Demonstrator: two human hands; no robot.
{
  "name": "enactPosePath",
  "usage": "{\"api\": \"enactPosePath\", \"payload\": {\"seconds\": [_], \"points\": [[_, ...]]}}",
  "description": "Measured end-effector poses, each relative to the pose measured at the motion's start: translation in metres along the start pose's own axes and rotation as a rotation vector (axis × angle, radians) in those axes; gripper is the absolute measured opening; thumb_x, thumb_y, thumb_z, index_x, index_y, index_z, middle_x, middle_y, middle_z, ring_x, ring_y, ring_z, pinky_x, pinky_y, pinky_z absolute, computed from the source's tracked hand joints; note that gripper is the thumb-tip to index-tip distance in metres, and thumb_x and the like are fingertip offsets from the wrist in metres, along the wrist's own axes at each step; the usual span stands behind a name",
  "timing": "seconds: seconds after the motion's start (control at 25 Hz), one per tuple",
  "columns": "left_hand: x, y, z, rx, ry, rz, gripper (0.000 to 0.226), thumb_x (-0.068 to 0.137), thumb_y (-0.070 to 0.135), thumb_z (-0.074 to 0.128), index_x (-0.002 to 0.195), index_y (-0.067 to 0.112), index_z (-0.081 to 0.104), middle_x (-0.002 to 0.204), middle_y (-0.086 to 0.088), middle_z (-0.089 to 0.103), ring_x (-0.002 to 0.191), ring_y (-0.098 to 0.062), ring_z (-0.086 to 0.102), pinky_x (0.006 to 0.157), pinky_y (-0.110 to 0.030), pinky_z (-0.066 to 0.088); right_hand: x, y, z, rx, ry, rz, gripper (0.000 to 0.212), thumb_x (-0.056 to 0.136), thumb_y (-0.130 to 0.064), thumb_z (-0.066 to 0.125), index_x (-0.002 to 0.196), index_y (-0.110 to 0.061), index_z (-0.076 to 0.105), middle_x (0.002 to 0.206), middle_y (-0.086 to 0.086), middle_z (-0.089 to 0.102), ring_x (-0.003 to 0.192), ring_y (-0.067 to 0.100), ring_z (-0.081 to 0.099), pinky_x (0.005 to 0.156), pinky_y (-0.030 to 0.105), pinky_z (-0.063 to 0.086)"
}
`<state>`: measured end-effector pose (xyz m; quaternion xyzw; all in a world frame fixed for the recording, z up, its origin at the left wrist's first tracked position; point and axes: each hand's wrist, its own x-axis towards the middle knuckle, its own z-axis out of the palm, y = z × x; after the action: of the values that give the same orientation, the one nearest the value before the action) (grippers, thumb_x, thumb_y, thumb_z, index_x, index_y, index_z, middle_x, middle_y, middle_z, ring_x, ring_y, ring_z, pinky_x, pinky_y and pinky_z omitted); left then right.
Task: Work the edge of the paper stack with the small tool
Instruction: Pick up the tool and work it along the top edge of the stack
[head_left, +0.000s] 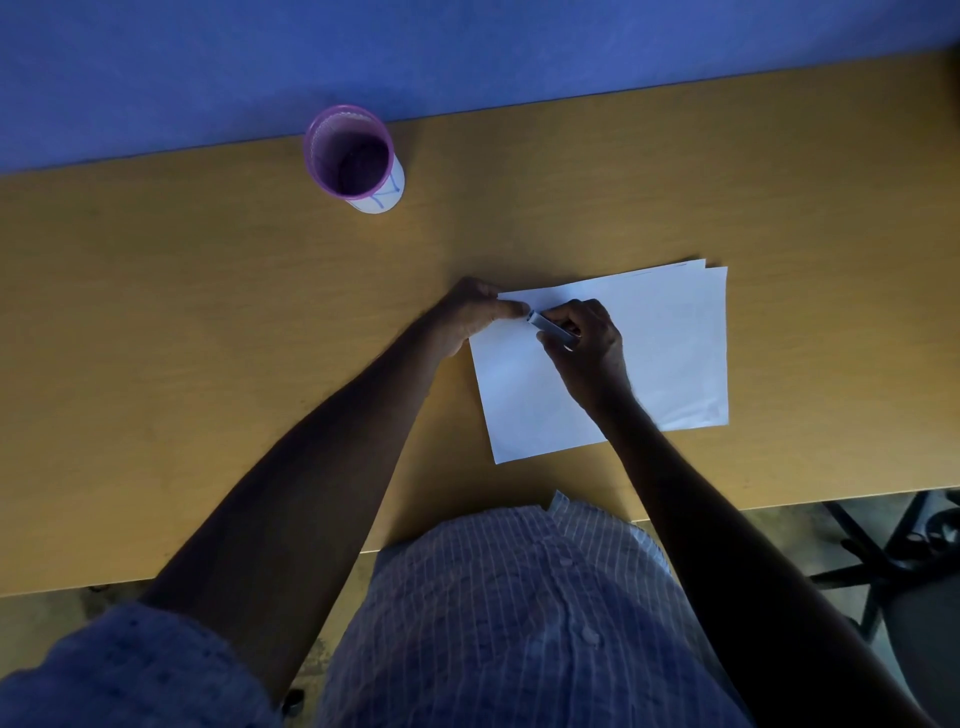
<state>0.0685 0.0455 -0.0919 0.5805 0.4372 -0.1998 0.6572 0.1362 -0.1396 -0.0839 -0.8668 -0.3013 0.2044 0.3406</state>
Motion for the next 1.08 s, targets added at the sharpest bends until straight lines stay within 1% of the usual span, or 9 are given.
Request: {"api": "enactPosePath", "payload": {"seconds": [0.16,0.24,0.32,0.48,0.52,0.68,0.84,0.92,1.08], "points": [[0.000,0.000,0.000,-0.004,-0.004,0.015,0.026,0.083,0.018,0.085,0.104,0.005,0.077,0.124,-0.005,0.074,0.112,-0.022,0.064,0.096,-0.034,0.048,0.000,-0.001,0.002,-0.003,0.024,0.000,0.019,0.085,-0.005,0.082,0.099,-0.003,0.069,0.104,0.017,0.068,0.089,0.008,0.056,0.077,-0.007,0.041],[0.000,0.000,0.000,-0.001,-0.005,0.014,0.034,0.083,0.017,0.085,0.113,0.002,0.076,0.127,-0.005,0.073,0.116,-0.024,0.064,0.103,-0.039,0.050,0.000,-0.002,0.002,0.001,0.025,0.017,0.019,0.085,-0.005,0.082,0.099,-0.004,0.070,0.106,0.017,0.067,0.089,0.008,0.057,0.074,-0.006,0.042],[0.001,0.000,0.001,0.010,-0.006,0.023,0.037,0.084,0.017,0.084,0.117,0.002,0.075,0.131,-0.007,0.071,0.122,-0.026,0.063,0.105,-0.038,0.050,0.001,-0.002,0.002,-0.009,0.022,0.026,0.019,0.085,-0.005,0.082,0.099,-0.004,0.070,0.106,0.017,0.067,0.089,0.010,0.058,0.073,-0.005,0.041],[0.002,-0.001,0.001,0.034,0.016,0.014,0.029,0.084,0.020,0.084,0.107,0.003,0.076,0.122,-0.005,0.073,0.112,-0.024,0.062,0.085,-0.028,0.050,0.004,-0.001,-0.001,-0.025,-0.044,-0.018,0.020,0.083,-0.001,0.083,0.098,0.001,0.070,0.104,0.017,0.068,0.091,0.011,0.059,0.075,-0.004,0.041],[0.003,-0.001,0.001,0.044,0.016,0.001,0.031,0.083,0.020,0.085,0.107,0.002,0.076,0.122,-0.006,0.073,0.110,-0.023,0.062,0.085,-0.028,0.049,0.008,-0.001,-0.004,-0.004,-0.076,-0.015,0.020,0.083,-0.001,0.082,0.099,0.001,0.070,0.103,0.017,0.068,0.091,0.011,0.060,0.075,-0.004,0.042],[0.004,0.000,-0.001,0.033,-0.019,-0.016,0.037,0.082,0.018,0.085,0.116,0.003,0.077,0.129,-0.007,0.073,0.120,-0.026,0.062,0.109,-0.043,0.048,0.021,0.000,-0.014,0.055,-0.237,0.056,0.017,0.087,-0.007,0.080,0.100,-0.005,0.071,0.101,0.006,0.069,0.088,0.013,0.065,0.070,0.000,0.045],[0.003,0.001,-0.002,0.024,-0.027,-0.013,0.042,0.082,0.016,0.085,0.121,0.004,0.075,0.130,-0.007,0.072,0.123,-0.029,0.062,0.113,-0.047,0.047,0.028,0.000,-0.018,0.073,-0.307,0.092,0.015,0.086,-0.010,0.079,0.100,-0.010,0.074,0.098,-0.005,0.067,0.089,0.012,0.064,0.071,-0.001,0.042],[0.002,0.002,-0.002,0.005,-0.018,-0.023,0.045,0.080,0.015,0.086,0.122,0.004,0.074,0.129,-0.007,0.072,0.123,-0.029,0.062,0.112,-0.047,0.047,0.029,-0.002,-0.019,0.063,-0.318,0.067,0.017,0.084,-0.008,0.080,0.101,-0.010,0.076,0.100,0.000,0.071,0.093,0.016,0.066,0.077,0.007,0.046],[-0.001,0.005,0.001,-0.012,0.011,-0.037,0.044,0.080,0.013,0.085,0.122,0.004,0.073,0.128,-0.005,0.072,0.122,-0.028,0.061,0.104,-0.040,0.047,0.024,-0.001,-0.018,-0.032,-0.246,-0.099,0.019,0.083,-0.002,0.081,0.101,-0.004,0.075,0.103,0.010,0.073,0.100,0.027,0.064,0.084,0.036,0.057]]}}
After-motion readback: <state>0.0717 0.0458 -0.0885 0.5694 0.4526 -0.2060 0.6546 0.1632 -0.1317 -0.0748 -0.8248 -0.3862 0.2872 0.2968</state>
